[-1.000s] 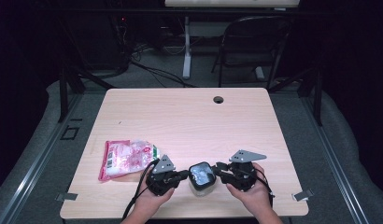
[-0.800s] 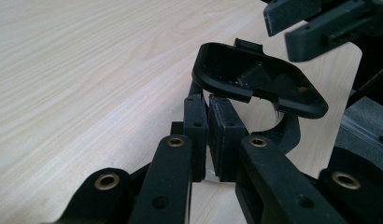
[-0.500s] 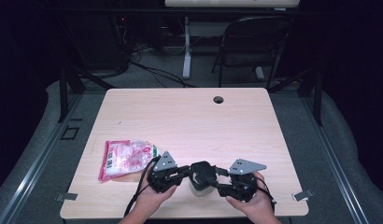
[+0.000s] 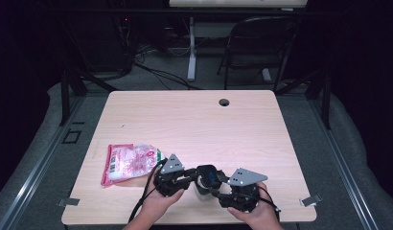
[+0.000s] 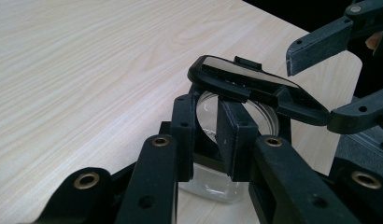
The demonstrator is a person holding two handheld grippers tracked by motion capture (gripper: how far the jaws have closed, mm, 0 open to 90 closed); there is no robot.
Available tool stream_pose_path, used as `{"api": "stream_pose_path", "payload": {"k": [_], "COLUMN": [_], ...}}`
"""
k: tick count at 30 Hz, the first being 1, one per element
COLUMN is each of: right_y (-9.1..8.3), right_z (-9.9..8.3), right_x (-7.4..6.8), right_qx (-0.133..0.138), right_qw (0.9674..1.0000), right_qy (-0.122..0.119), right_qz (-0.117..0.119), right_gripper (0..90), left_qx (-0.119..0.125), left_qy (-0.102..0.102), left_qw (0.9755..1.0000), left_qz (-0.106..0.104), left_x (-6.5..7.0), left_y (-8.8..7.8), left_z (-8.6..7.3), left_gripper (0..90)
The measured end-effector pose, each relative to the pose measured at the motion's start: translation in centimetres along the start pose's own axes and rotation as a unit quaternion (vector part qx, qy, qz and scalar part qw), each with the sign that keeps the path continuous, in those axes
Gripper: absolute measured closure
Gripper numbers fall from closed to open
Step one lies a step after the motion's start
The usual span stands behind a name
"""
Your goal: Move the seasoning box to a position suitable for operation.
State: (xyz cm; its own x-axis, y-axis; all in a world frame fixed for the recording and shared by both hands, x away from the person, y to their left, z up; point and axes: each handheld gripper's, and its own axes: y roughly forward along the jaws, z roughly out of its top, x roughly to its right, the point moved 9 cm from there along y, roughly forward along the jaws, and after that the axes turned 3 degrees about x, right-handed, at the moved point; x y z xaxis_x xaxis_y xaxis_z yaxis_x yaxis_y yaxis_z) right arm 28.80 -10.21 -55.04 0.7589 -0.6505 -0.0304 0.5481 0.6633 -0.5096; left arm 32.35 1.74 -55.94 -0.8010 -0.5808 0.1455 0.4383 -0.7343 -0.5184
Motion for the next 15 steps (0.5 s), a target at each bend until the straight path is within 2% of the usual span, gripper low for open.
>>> {"api": "stream_pose_path", "payload": {"k": [4,7,11,15], "right_y": [0.23,0.52,0.79,0.72], "right_z": [-0.03,-0.06,0.04,0.15], "right_x": [-0.31,-0.36,-0.19,-0.28], "right_qx": [-0.001,-0.002,0.0,0.004], "right_qw": [0.9999,0.9995,0.9991,0.999], "right_qy": [-0.011,-0.027,-0.026,-0.029], "right_qz": [-0.003,-0.018,-0.033,-0.033], "right_gripper": [47.0,45.4,46.5,48.2], "left_qx": [0.005,0.01,0.012,0.01], "left_qy": [-0.001,-0.003,-0.004,-0.007], "left_qw": [1.0,0.9999,0.9999,0.9998], "left_qz": [0.0,0.002,0.007,0.013], "left_x": [0.04,0.03,-0.13,-0.36], "left_y": [-0.06,-0.01,0.24,0.68], "left_z": [0.17,0.28,0.27,0.01], "left_gripper": [74.7,73.0,69.1,63.7]}}
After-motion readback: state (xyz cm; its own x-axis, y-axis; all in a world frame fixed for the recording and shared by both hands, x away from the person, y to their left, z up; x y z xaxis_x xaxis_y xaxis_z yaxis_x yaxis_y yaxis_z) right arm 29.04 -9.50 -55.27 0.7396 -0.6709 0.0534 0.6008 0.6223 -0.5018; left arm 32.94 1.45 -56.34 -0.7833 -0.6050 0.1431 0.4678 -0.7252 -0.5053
